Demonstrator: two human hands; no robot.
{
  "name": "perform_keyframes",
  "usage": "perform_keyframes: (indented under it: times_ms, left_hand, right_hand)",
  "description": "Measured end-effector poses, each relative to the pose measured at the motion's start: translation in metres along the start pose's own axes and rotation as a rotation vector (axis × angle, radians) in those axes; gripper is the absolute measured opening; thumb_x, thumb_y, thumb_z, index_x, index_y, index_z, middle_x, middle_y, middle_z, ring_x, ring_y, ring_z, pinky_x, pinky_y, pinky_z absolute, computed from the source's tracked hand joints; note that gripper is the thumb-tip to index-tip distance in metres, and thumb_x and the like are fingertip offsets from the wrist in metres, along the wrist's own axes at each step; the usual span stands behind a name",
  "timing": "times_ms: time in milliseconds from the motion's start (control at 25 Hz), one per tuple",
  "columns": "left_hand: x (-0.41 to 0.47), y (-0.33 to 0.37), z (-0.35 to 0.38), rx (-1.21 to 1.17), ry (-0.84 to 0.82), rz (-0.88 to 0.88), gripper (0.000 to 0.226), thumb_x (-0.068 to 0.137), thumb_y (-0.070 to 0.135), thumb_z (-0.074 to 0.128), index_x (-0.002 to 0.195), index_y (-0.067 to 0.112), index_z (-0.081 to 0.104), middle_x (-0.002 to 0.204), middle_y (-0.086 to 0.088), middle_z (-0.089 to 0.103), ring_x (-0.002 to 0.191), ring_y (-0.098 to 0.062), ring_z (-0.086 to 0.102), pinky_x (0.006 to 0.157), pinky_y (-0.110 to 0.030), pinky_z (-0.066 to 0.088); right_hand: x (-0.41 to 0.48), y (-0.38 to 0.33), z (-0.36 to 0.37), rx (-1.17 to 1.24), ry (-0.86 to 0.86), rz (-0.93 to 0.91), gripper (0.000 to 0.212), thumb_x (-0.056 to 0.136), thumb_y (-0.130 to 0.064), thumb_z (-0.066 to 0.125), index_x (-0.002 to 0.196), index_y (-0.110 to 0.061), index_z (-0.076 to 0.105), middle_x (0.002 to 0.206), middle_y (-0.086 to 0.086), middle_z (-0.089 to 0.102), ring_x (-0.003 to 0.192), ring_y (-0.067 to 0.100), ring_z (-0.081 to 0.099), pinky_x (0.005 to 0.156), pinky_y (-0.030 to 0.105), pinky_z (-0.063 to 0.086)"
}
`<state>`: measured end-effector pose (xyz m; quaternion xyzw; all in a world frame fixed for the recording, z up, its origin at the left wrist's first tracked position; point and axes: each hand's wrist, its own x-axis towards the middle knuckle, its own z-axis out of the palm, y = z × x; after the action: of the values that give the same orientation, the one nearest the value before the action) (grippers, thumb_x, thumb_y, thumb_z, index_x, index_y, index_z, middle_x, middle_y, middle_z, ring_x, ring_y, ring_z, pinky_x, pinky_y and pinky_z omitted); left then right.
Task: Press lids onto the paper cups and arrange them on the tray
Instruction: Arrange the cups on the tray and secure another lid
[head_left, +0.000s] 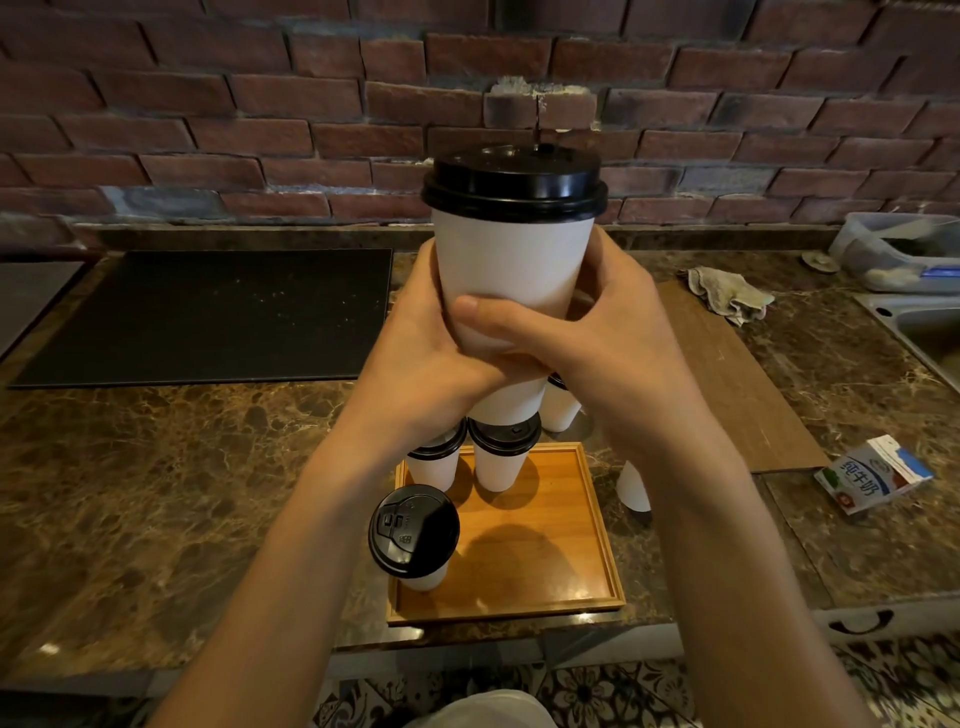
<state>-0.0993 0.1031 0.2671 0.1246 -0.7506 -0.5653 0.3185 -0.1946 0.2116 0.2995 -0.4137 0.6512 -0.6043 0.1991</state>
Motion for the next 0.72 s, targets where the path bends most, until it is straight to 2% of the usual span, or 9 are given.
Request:
perform_keyframes:
  times_ms: [160,280,360,440,480,720]
  left_hand:
    - [-0.001,0.007,-0.005,0.012,-0.046,0.024,0.079,0.061,0.021,0.085,0.126,0.031,0.041,0.113,0.018,0.060,0.105,0.004,0.059,0.074,-0.008,0.049]
    - [-0.003,0.012,-0.009,0.015,-0.098,0.021,0.079,0.054,0.025,0.086,0.120,0.033,0.043,0.105,0.029,0.063,0.103,0.009,0.059,0.072,-0.005,0.048]
    - [-0.004,0.011,-0.011,-0.003,-0.130,0.002,0.086,0.051,0.023,0.090,0.124,0.027,0.045,0.111,0.021,0.064,0.106,0.001,0.061,0.076,-0.011,0.051]
    - [-0.005,0.010,-0.013,-0.020,-0.167,-0.022,0.088,0.054,0.028,0.084,0.132,0.017,0.044,0.118,0.005,0.062,0.110,-0.011,0.061,0.082,-0.022,0.054]
    - [-0.005,0.010,-0.013,-0.027,-0.185,-0.032,0.089,0.055,0.029,0.082,0.134,0.016,0.043,0.119,0.003,0.062,0.110,-0.013,0.061,0.084,-0.025,0.054]
    - [-0.009,0.010,-0.013,-0.068,-0.221,-0.042,0.081,0.058,0.027,0.081,0.130,0.024,0.045,0.116,0.009,0.063,0.109,-0.012,0.062,0.081,-0.021,0.053]
  right_hand:
    - [0.001,0.000,-0.009,0.122,-0.104,0.019,0.069,0.065,-0.027,0.086,0.127,-0.026,0.055,0.112,-0.010,0.067,0.103,0.005,0.065,0.080,0.023,0.057]
    - [0.001,-0.001,-0.014,0.111,-0.188,0.004,0.067,0.065,-0.028,0.085,0.125,-0.028,0.056,0.110,-0.013,0.068,0.104,0.004,0.065,0.080,0.020,0.055]
    - [0.002,0.000,-0.017,0.098,-0.244,0.003,0.067,0.066,-0.026,0.083,0.127,-0.026,0.055,0.115,-0.009,0.068,0.109,0.007,0.064,0.086,0.027,0.056]
    - [0.003,0.002,-0.021,0.101,-0.291,0.007,0.065,0.067,-0.024,0.083,0.126,-0.025,0.056,0.117,-0.006,0.068,0.112,0.011,0.064,0.089,0.031,0.056]
    - [0.003,0.003,-0.022,0.117,-0.307,0.012,0.064,0.066,-0.024,0.084,0.124,-0.026,0.057,0.115,-0.006,0.068,0.111,0.012,0.064,0.088,0.031,0.056]
    - [0.001,0.003,-0.026,0.194,-0.348,0.037,0.055,0.066,-0.027,0.076,0.118,-0.027,0.059,0.110,-0.008,0.070,0.109,0.014,0.065,0.083,0.024,0.054]
